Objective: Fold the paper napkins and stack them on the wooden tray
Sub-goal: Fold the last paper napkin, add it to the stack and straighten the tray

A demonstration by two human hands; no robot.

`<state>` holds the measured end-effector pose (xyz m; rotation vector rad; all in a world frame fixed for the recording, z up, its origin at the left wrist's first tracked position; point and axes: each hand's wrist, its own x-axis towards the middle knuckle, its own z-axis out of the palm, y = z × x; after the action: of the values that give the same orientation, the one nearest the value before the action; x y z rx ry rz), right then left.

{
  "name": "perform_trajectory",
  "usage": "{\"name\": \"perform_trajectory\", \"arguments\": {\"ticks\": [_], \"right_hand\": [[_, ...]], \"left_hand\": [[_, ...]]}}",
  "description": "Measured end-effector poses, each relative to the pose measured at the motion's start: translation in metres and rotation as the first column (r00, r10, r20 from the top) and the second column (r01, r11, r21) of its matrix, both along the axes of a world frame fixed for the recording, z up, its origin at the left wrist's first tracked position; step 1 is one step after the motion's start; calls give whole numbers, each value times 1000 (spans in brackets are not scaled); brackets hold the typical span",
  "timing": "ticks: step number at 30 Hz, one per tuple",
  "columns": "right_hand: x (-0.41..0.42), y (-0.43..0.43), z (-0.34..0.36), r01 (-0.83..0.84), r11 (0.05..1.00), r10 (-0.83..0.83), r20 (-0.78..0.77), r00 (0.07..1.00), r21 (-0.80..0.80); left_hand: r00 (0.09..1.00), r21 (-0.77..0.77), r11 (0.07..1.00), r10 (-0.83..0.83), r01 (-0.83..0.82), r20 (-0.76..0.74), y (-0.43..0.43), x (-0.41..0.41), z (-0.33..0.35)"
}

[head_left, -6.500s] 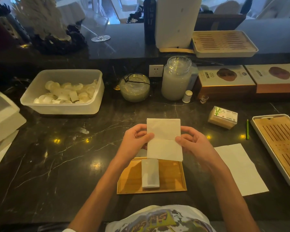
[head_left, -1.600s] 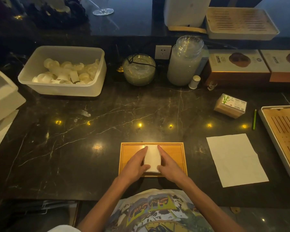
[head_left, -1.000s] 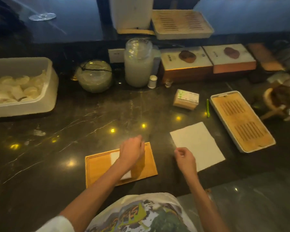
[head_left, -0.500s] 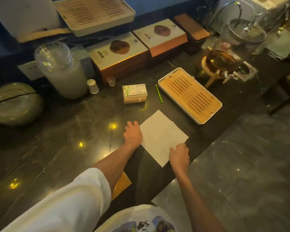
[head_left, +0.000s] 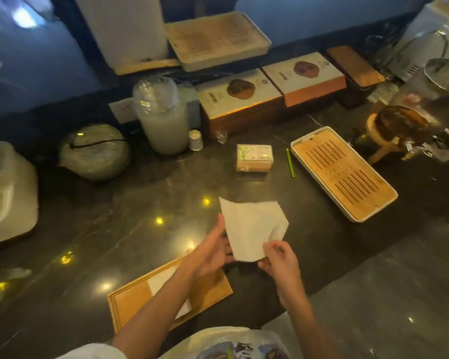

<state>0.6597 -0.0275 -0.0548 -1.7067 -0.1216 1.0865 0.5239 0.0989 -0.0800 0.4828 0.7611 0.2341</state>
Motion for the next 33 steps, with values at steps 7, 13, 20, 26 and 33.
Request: {"name": "perform_trajectory", "arguments": {"ticks": [7, 13, 20, 26, 33], "right_hand": [[-29, 5, 8, -419, 900, 433, 153, 888, -117], [-23, 31, 17, -531, 843, 521, 114, 846, 83], [-73, 74, 34, -577, 740, 559, 161, 813, 345], [-79, 91, 52, -653, 708, 560, 351, 751, 269], [-67, 94, 75, -679, 706, 530, 488, 694, 200]], "left_hand": [[913, 437, 898, 211, -41, -349, 3, -53, 41], [921, 585, 808, 277, -69, -274, 0, -116, 96], [835, 665, 712, 494, -227, -244, -16, -172, 122], [703, 732, 621, 652, -282, -282, -24, -200, 118], [666, 833, 536, 671, -134, -324, -15, -200, 119]]}}
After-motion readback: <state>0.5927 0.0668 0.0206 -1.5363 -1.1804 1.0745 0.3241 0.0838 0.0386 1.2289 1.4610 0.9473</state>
